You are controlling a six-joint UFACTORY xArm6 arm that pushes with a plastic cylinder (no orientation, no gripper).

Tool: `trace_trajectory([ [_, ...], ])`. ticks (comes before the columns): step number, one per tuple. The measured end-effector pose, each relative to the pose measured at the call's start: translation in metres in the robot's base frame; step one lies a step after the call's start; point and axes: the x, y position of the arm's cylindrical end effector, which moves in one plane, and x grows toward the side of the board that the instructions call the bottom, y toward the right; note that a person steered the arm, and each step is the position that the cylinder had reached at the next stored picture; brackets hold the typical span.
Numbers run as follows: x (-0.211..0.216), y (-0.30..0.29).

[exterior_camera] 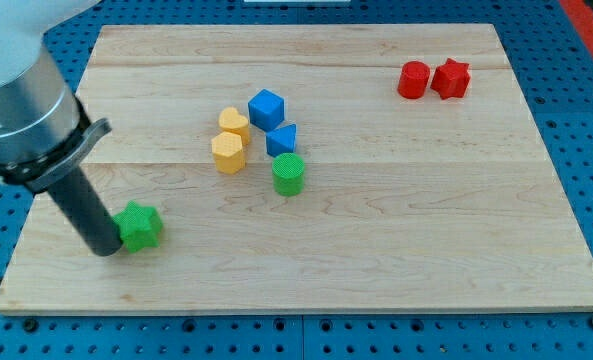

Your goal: Keep the green star to the right of the blue triangle

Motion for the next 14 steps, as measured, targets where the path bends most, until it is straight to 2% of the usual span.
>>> trace_trajectory([
  [1, -0.008, 0.028],
  [2, -0.032, 0.015],
  [3, -0.043, 0.025],
  [5, -0.041, 0.123],
  [7, 0.008, 0.080],
  [10, -0.020, 0.212],
  [14, -0.045, 0.226],
])
